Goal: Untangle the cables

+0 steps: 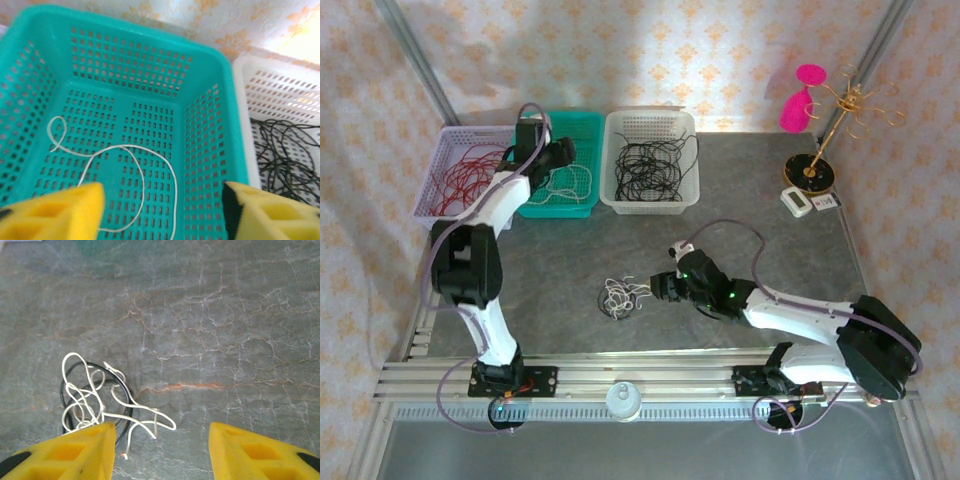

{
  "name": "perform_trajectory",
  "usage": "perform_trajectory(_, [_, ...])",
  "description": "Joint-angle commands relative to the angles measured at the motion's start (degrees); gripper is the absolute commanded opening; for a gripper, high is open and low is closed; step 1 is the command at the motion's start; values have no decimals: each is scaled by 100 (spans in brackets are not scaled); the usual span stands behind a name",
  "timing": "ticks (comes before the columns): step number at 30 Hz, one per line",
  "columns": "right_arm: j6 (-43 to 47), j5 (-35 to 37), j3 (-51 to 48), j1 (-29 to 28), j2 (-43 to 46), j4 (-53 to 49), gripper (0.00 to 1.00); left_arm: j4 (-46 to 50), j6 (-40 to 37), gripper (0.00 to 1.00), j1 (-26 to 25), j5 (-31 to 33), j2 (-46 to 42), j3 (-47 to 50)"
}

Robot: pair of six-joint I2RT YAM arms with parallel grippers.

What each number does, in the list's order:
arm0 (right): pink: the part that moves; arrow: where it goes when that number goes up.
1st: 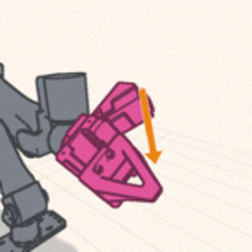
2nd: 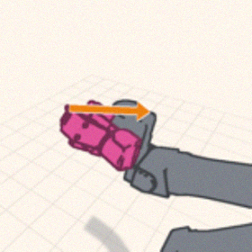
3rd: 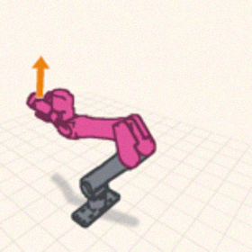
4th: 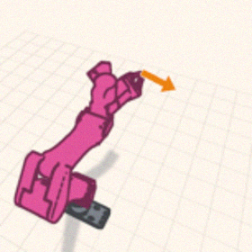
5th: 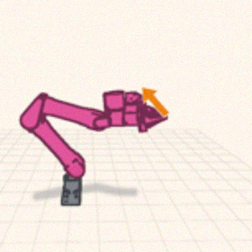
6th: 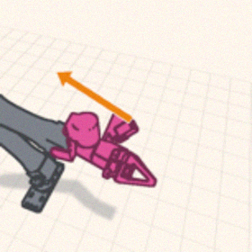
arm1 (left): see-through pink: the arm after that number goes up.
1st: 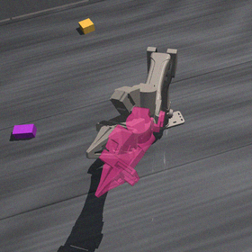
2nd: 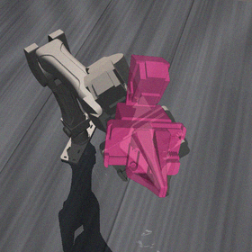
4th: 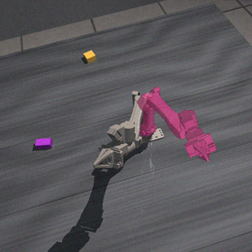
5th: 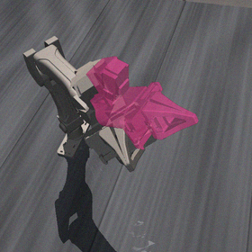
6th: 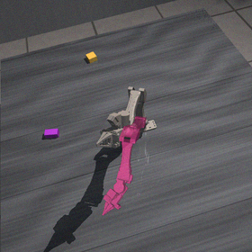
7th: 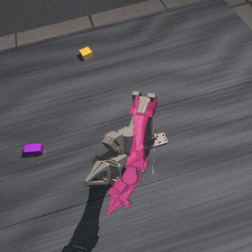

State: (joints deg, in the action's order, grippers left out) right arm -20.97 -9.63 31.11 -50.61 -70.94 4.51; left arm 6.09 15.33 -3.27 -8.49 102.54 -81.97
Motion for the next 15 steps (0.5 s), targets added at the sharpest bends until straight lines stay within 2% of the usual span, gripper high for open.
perform_trajectory(1, [291, -148, 194, -29, -163, -157, 52, 86, 141, 75, -67, 341, -1260, 700])
perform_trajectory(5, [314, -513, 284, 47, -354, -100, 52, 343, 164, 82, -277, 515, -2422, 1769])
perform_trajectory(10, [731, -610, 772, 54, -571, -95, 49, 591, 358, 62, -890, 190, -3845, 3185])
perform_trajectory(13, [871, -1089, 1315, 53, -1049, -204, 49, 568, 757, 62, -1165, -89, -4487, 3943])
perform_trajectory(15, [809, -1317, 1537, 46, -1407, -188, 49, 573, 904, 66, -1271, -232, -4840, 4319])
